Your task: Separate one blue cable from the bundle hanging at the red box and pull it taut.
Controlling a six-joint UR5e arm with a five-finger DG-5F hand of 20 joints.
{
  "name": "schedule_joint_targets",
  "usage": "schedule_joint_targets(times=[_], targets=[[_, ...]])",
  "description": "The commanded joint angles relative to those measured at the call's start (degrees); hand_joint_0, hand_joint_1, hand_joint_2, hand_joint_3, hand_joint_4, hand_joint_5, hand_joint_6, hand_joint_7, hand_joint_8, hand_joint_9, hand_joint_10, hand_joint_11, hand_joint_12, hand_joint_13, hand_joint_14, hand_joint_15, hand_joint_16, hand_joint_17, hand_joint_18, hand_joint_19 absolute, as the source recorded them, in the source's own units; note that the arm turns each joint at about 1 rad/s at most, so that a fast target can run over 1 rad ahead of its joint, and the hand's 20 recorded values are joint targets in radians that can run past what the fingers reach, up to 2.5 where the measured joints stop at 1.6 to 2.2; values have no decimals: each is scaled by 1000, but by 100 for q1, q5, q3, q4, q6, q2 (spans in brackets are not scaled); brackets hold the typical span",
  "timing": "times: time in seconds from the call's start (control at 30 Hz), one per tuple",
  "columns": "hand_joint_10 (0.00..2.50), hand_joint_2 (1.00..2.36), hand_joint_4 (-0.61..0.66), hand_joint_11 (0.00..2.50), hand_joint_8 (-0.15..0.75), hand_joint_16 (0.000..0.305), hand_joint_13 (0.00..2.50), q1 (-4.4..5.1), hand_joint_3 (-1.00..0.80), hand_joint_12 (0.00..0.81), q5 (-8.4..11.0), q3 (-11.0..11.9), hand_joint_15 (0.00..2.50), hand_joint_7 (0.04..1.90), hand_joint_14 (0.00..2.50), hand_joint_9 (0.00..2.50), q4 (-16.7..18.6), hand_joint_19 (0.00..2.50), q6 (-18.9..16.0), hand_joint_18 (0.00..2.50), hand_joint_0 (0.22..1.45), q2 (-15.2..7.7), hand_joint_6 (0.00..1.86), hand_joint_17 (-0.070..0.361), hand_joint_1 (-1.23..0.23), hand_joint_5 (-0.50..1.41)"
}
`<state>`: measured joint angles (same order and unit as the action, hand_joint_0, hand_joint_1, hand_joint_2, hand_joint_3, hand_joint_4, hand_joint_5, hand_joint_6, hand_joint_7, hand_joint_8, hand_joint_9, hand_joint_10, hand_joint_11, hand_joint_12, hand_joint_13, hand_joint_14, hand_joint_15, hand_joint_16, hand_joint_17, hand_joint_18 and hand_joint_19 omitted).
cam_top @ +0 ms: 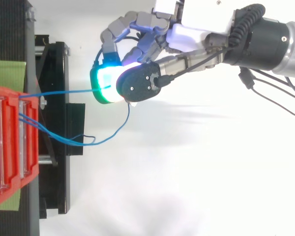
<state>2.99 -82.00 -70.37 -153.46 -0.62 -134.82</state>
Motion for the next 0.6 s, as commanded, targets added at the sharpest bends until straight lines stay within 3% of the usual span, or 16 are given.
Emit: schedule_joint_targets(times=[0.0, 0.57], targets=[[23, 1010, -164, 1216, 245, 49, 1015, 0, -392, 339, 0, -3, 964, 1146, 28, 1041, 0, 592, 0, 539, 701, 0, 923, 110, -720, -211], [22, 1011, -166, 1230, 251, 49, 1035, 0, -376, 347, 0, -12, 963, 1148, 28, 1063, 0, 589, 0, 559, 700, 0, 921, 110, -726, -207]])
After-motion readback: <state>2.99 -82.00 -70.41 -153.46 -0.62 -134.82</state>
